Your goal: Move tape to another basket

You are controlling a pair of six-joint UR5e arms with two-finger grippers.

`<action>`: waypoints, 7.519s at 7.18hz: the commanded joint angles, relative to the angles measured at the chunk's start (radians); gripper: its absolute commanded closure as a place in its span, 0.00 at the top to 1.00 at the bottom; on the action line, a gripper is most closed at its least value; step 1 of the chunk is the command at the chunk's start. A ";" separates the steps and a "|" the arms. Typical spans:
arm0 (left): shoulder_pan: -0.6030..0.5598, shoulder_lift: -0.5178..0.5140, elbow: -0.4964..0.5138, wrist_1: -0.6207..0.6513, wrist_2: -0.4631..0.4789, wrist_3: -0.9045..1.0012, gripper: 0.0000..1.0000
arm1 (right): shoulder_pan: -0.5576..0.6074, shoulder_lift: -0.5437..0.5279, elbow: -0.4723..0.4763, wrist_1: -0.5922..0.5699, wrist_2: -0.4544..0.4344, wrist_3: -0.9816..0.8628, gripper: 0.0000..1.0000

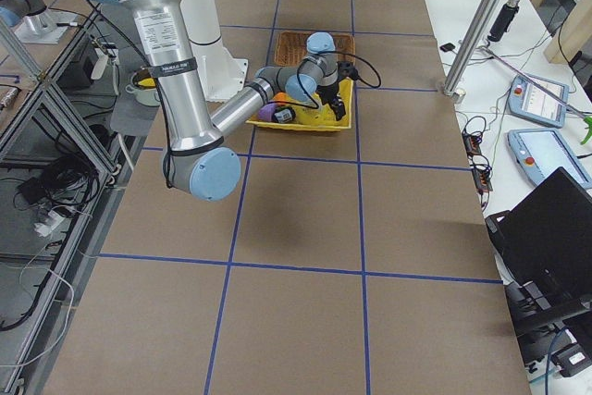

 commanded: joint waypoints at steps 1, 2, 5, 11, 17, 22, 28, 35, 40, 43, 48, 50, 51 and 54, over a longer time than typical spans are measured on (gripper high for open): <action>0.000 0.003 0.000 0.000 0.000 0.000 0.99 | -0.049 0.007 -0.015 -0.001 -0.008 -0.015 0.87; 0.000 0.004 0.000 0.000 0.000 0.000 0.99 | -0.059 0.037 -0.047 -0.001 -0.008 -0.029 0.83; 0.000 0.009 0.000 0.000 0.000 0.002 0.99 | -0.093 0.059 -0.106 -0.001 -0.008 -0.032 0.72; 0.000 0.009 -0.001 0.000 0.000 0.002 0.99 | -0.048 0.053 -0.062 -0.004 -0.019 -0.150 0.00; 0.029 -0.061 -0.087 -0.073 -0.073 -0.003 0.99 | 0.220 0.114 0.014 0.041 -0.034 0.020 0.00; 0.360 -0.302 0.039 -0.562 -0.081 -0.684 1.00 | 0.133 0.172 -0.098 0.420 -0.156 0.354 0.00; 0.541 -0.451 0.092 -0.819 -0.016 -0.988 0.99 | -0.131 0.293 -0.083 0.414 -0.434 0.437 0.00; 0.620 -0.451 0.094 -0.834 0.034 -0.986 0.99 | -0.194 0.350 -0.077 0.410 -0.481 0.430 0.00; 0.627 -0.453 0.107 -0.845 0.035 -1.061 0.00 | -0.193 0.352 -0.032 0.420 -0.474 0.449 0.83; 0.621 -0.451 0.107 -0.845 0.034 -1.086 0.00 | -0.176 0.324 0.008 0.419 -0.436 0.476 0.99; 0.632 -0.380 0.117 -0.934 0.035 -1.358 0.00 | 0.256 0.188 -0.021 0.077 0.055 0.468 1.00; 0.676 -0.346 0.172 -1.067 0.127 -1.499 0.00 | 0.450 0.183 -0.166 -0.051 0.301 0.154 0.99; 0.748 -0.327 0.237 -1.188 0.243 -1.502 0.00 | 0.535 0.162 -0.237 -0.093 0.347 -0.024 0.99; 0.807 -0.326 0.386 -1.333 0.342 -1.497 0.00 | 0.750 0.064 -0.307 -0.242 0.444 -0.332 1.00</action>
